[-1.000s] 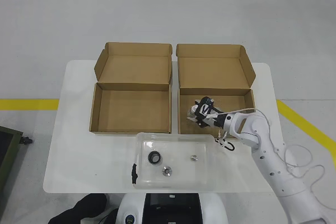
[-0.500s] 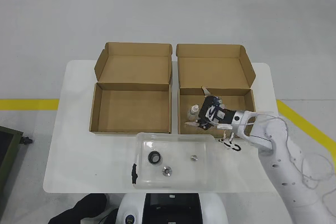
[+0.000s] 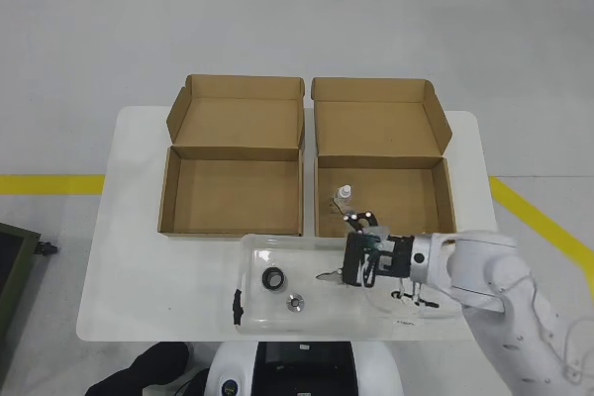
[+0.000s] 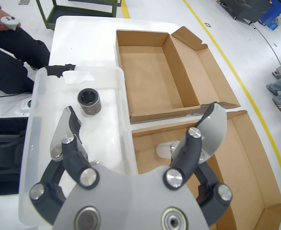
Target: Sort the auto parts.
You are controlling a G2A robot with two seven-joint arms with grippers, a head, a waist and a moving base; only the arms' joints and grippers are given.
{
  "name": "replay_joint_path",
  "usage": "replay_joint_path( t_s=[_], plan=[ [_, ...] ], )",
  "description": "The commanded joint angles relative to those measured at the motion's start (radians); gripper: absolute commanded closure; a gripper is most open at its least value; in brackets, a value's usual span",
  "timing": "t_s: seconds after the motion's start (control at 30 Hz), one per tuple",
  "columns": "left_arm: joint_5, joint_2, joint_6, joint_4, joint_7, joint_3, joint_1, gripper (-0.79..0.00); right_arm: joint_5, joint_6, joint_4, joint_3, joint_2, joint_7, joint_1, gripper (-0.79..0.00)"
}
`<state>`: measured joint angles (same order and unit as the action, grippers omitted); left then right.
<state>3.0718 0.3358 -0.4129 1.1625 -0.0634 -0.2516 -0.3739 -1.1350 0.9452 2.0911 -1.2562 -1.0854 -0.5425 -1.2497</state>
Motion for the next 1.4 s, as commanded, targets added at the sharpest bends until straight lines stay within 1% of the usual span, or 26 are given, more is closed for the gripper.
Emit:
replay_joint_path(
  t_s=[0.0, 0.1, 0.3, 0.47, 0.6, 0.9, 1.1, 1.2, 1.37],
  plan=[
    [0.0, 0.0, 0.0, 0.0, 0.0, 0.0, 0.0, -0.785, 0.002, 0.014, 0.018, 0.002, 0.005, -0.032, -0.023, -0.785],
    [0.0, 0.0, 0.0, 0.0, 0.0, 0.0, 0.0, -0.785, -0.003, 0.026, 0.032, 0.002, 0.014, -0.082, -0.056, -0.785],
    [0.0, 0.0, 0.0, 0.0, 0.0, 0.0, 0.0, -0.785, -0.022, 0.048, 0.035, 0.003, 0.028, -0.141, -0.092, -0.785],
    [0.0, 0.0, 0.0, 0.0, 0.0, 0.0, 0.0, -0.785, -0.054, 0.066, 0.034, 0.007, 0.038, -0.186, -0.099, -0.785],
    [0.0, 0.0, 0.0, 0.0, 0.0, 0.0, 0.0, -0.785, -0.066, 0.067, 0.027, 0.02, 0.043, -0.197, -0.096, -0.785],
    [0.0, 0.0, 0.0, 0.0, 0.0, 0.0, 0.0, -0.785, -0.108, 0.056, -0.008, 0.076, 0.05, -0.224, -0.081, -0.659],
    [0.0, 0.0, 0.0, 0.0, 0.0, 0.0, 0.0, -0.785, -0.138, 0.053, -0.024, 0.109, 0.055, -0.264, -0.07, -0.65],
    [0.0, 0.0, 0.0, 0.0, 0.0, 0.0, 0.0, -0.785, -0.149, 0.049, -0.026, 0.124, 0.056, -0.28, -0.062, -0.625],
    [0.0, 0.0, 0.0, 0.0, 0.0, 0.0, 0.0, -0.785, -0.192, 0.037, -0.031, 0.156, 0.061, -0.296, -0.044, -0.554]
  ],
)
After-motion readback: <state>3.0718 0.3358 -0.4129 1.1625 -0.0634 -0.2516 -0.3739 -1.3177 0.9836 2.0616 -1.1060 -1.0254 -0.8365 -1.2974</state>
